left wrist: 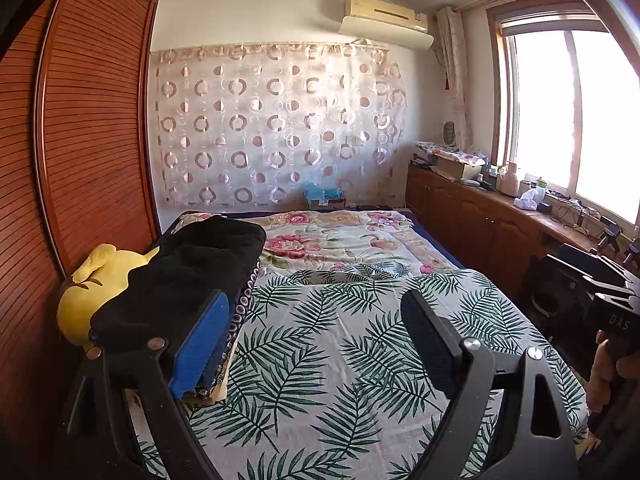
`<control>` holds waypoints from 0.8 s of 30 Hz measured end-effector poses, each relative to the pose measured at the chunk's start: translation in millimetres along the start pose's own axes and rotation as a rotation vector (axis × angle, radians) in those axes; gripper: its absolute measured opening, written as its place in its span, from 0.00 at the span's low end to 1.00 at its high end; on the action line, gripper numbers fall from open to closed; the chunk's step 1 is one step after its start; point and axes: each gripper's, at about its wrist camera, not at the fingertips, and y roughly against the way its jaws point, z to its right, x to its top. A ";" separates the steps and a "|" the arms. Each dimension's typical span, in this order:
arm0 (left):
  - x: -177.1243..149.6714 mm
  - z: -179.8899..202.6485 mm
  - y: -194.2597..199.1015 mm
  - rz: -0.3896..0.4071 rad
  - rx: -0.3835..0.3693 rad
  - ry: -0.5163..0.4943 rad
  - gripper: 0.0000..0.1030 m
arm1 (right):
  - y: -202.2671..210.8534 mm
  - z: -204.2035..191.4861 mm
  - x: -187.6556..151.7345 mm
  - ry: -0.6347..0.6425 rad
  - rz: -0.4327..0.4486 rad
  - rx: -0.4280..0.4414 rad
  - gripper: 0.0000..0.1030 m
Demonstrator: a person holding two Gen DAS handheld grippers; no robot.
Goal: Fold small clothes
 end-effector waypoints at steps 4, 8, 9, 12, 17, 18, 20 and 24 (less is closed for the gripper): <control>-0.2 0.1 -0.5 0.000 -0.003 0.002 0.86 | 1.8 3.3 0.6 0.004 0.000 0.002 0.82; -0.1 -0.2 0.2 0.001 -0.002 0.003 0.86 | 2.9 11.0 2.5 0.008 -0.002 0.007 0.82; -0.6 0.1 -0.9 0.001 -0.003 0.002 0.86 | 3.0 11.4 2.7 0.008 -0.003 0.007 0.82; -0.9 -0.1 -1.1 0.001 -0.002 0.002 0.86 | 3.3 13.1 3.5 0.008 -0.002 0.006 0.82; 0.0 -1.9 0.7 -0.004 -0.001 0.004 0.86 | 2.9 18.3 3.3 0.003 -0.004 0.009 0.82; 0.8 -2.8 1.4 -0.005 -0.001 0.005 0.86 | 2.8 19.7 3.2 0.003 -0.005 0.009 0.82; 2.6 -5.3 4.2 -0.004 0.001 0.007 0.86 | 3.0 21.9 4.2 0.002 -0.007 0.010 0.82; 1.3 -4.3 2.5 -0.003 0.001 0.006 0.86 | 3.8 24.6 6.5 0.005 -0.007 0.012 0.82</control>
